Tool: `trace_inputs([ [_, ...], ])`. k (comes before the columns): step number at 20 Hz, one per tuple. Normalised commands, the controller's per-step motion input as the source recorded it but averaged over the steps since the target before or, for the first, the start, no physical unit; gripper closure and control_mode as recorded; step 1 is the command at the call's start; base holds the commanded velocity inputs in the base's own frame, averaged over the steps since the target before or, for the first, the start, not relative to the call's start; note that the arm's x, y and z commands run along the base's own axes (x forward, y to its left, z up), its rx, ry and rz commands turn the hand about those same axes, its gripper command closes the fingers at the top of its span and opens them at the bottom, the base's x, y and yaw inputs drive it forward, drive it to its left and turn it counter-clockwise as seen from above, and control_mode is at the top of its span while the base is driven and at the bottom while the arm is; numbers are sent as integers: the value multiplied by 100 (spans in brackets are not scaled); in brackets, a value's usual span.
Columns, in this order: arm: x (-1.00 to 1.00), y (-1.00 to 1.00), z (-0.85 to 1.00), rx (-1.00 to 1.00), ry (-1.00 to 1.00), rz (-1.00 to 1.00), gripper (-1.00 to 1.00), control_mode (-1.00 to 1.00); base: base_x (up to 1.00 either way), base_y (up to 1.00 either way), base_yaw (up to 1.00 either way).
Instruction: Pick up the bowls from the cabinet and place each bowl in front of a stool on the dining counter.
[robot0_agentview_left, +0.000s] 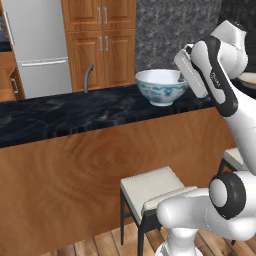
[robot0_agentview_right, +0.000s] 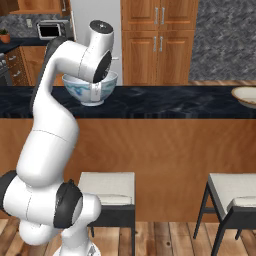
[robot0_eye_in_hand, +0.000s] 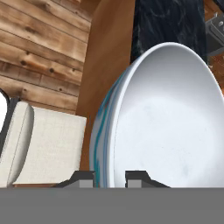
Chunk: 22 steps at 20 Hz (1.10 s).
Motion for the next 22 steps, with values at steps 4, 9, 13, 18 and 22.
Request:
trace_inputs([
  [4, 48, 0, -6, -4, 0, -4, 100, -100, 0, 0, 0],
  [9, 39, 2, -30, 0, 0, -2, 100, -100, 0, 0, 0],
  [13, 38, 3, -30, 0, 0, -4, 100, -100, 0, 0, 0],
  [18, 44, 0, -24, 0, -1, -6, 100, -100, 0, 0, 0],
  [22, 41, 0, -18, 0, 0, -7, 100, -100, 0, 0, 0],
])
